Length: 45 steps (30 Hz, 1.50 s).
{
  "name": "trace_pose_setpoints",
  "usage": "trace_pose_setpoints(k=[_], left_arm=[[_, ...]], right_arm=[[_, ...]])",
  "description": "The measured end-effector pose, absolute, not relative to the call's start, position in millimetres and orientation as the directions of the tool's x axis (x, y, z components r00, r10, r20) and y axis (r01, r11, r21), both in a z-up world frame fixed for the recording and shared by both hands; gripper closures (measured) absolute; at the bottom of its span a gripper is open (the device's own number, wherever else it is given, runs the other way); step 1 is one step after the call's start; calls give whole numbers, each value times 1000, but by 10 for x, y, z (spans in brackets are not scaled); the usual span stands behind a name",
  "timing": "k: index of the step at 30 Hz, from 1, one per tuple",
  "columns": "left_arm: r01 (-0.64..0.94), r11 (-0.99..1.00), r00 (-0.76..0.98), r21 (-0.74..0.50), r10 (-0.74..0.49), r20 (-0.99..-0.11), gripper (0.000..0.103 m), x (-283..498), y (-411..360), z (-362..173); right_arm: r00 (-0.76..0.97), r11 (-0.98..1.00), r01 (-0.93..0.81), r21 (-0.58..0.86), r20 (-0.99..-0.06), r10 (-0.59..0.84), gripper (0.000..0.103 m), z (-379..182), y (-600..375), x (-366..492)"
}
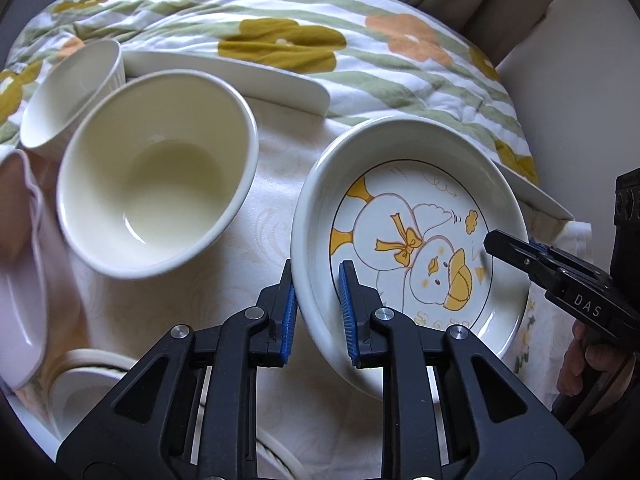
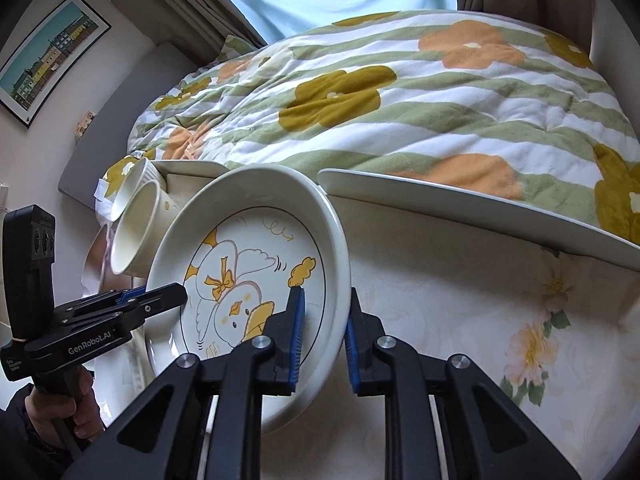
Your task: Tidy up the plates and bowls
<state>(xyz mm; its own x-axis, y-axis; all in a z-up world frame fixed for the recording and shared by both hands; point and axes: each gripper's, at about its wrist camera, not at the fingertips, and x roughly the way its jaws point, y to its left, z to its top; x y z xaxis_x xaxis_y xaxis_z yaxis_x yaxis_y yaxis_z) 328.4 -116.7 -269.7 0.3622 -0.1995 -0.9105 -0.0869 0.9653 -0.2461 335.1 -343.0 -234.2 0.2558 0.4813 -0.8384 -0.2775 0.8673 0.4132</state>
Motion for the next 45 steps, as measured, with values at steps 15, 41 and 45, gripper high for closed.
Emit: trace_pose_setpoints(k=[15,41,45], left_arm=[[-93,963,505,-254,-174,-846,86,2186,-823,-1763],[103,965,335,-240,-260,-906,86,1569,185,-2581],[136,965,318,-226,-258,-912,86,1630,181,-2666]], right_arm=[[305,831,-378,408,-792,528,86,-1475,-3206,2447],[289,913,-219,344,-871,397,86,-2022,-2121,1504],[299,927,-194,322,-880,369,86,-2045,-2088,1435]])
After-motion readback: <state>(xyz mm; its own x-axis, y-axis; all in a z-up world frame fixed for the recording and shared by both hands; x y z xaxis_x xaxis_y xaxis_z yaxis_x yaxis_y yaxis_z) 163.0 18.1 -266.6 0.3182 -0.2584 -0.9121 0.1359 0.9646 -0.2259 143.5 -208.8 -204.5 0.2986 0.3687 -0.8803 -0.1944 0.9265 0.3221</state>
